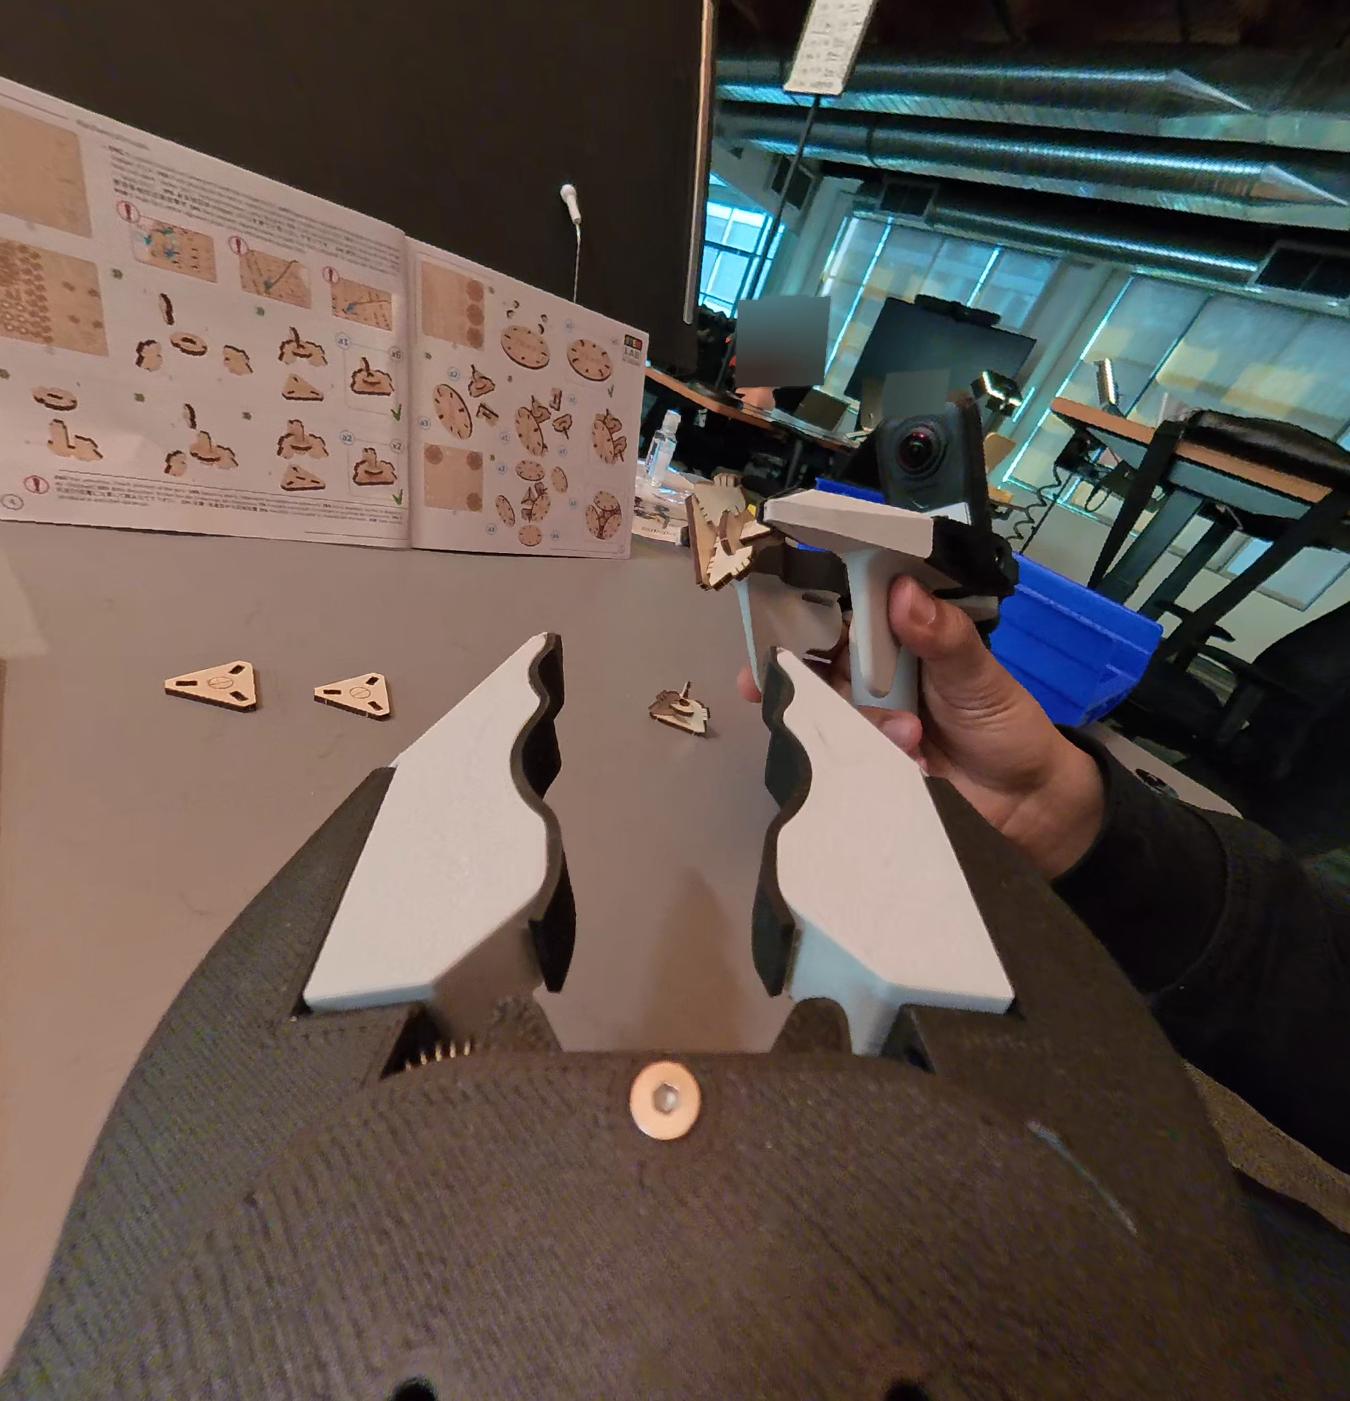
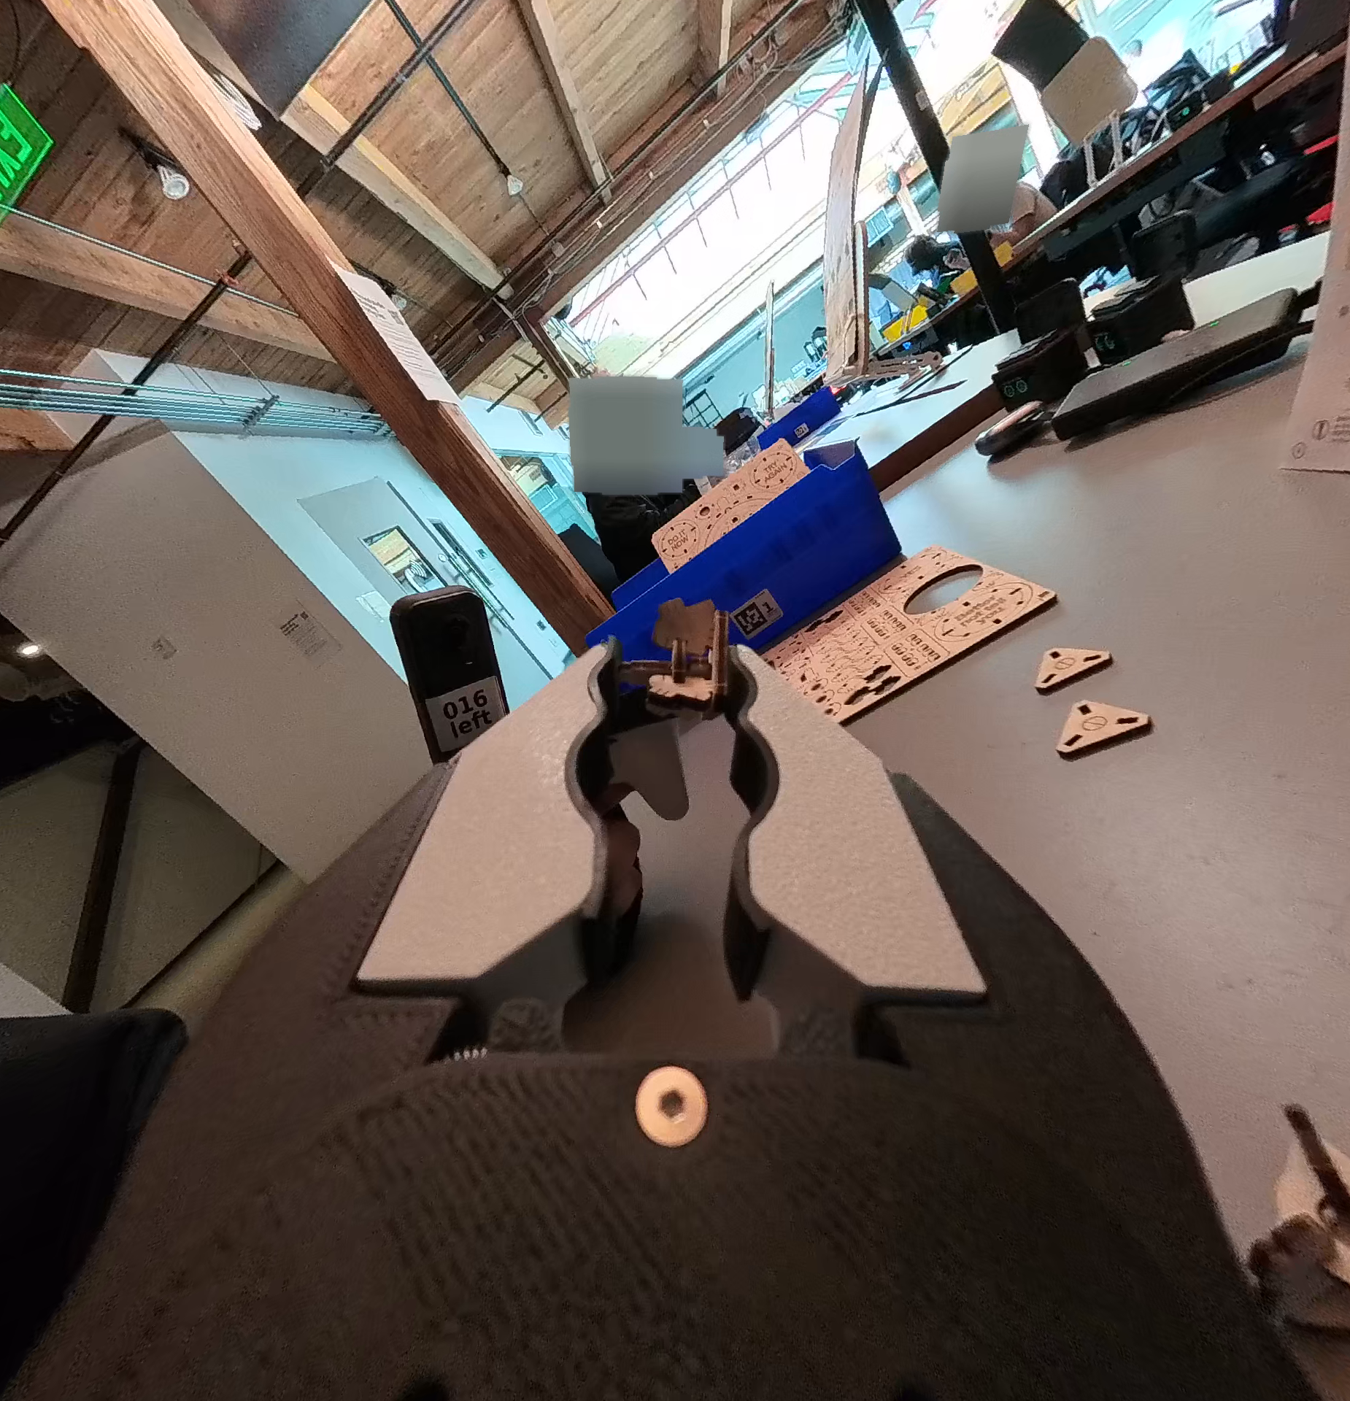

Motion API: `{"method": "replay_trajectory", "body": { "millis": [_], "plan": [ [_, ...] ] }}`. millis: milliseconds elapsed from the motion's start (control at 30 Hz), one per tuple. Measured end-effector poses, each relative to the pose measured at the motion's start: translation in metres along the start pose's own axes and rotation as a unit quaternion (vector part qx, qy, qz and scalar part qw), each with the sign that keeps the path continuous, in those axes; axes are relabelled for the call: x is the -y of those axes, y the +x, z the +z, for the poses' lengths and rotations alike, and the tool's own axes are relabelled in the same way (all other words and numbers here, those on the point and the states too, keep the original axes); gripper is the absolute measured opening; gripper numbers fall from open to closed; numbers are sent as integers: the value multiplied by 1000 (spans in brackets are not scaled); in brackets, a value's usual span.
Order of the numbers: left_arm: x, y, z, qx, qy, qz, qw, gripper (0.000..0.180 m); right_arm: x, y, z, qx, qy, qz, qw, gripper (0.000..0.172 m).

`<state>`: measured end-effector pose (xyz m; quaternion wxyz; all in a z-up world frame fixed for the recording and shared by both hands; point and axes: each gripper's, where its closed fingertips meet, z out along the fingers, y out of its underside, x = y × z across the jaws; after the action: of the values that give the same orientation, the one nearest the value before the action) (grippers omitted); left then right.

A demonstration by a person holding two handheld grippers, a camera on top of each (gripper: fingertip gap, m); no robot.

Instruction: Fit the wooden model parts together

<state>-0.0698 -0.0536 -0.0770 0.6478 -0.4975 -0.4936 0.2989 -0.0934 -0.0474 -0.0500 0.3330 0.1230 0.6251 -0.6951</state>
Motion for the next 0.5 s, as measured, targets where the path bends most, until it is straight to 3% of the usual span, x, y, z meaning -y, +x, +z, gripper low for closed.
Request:
{"method": "replay_trajectory", "body": {
  "millis": [500],
  "plan": [
    [-2, -1, 1, 4, -6, -1, 1000, 51, 3, -1, -1, 1, 4, 0, 1000, 25]
  ]
}}
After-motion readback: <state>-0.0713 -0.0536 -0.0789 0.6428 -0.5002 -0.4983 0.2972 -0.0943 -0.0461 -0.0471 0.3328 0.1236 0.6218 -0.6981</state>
